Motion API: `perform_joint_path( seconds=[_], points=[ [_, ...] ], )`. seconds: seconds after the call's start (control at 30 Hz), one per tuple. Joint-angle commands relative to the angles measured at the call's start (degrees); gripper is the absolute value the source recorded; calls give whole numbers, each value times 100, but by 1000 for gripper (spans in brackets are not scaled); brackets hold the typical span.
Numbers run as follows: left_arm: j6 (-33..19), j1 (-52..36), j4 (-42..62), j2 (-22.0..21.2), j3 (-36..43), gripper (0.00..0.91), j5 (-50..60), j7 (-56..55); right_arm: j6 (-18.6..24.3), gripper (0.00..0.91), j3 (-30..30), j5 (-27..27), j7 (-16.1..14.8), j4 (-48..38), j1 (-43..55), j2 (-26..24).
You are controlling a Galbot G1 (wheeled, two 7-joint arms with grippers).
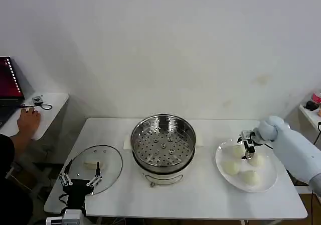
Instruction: Take steamed baozi put them in steamer then cover it.
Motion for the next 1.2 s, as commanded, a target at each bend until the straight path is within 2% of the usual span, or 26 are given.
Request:
perform_joint_path(
  seconds=[0.03, 0.07, 0.13, 0.4, 0.63, 0.77, 0.97, 1.2],
  points=[
    [-6, -2, -16, 2, 2, 907, 6, -7, 24, 635, -64, -81, 53, -201, 54, 138],
    [-9, 3, -23, 0, 3, 907, 8, -9, 15, 584, -65, -64, 47, -186, 51, 132],
    [-16, 16, -38, -5, 5, 907, 10, -12, 0, 554, -72, -32, 9, -136, 54, 110],
    [-27, 67, -96, -12, 13, 907, 12, -18, -44, 554, -95, 313, -168, 196, 181, -163],
    [-28, 56, -91, 28, -3, 907, -34, -11, -125, 554, -770, 1092, -293, 1287, 1157, -948],
    [-30, 42, -53, 51, -14, 907, -67, -8, -156, 554, -1213, 1517, -314, 1808, 1964, -1140],
    [-27, 17, -55, 64, -56, 907, -94, -3, -238, 554, -2092, 2099, -265, 2344, 3072, -769],
    [-29, 26, -90, 31, -100, 907, -73, -5, -263, 554, -2902, 2581, -150, 2931, 3786, 84]
  ],
)
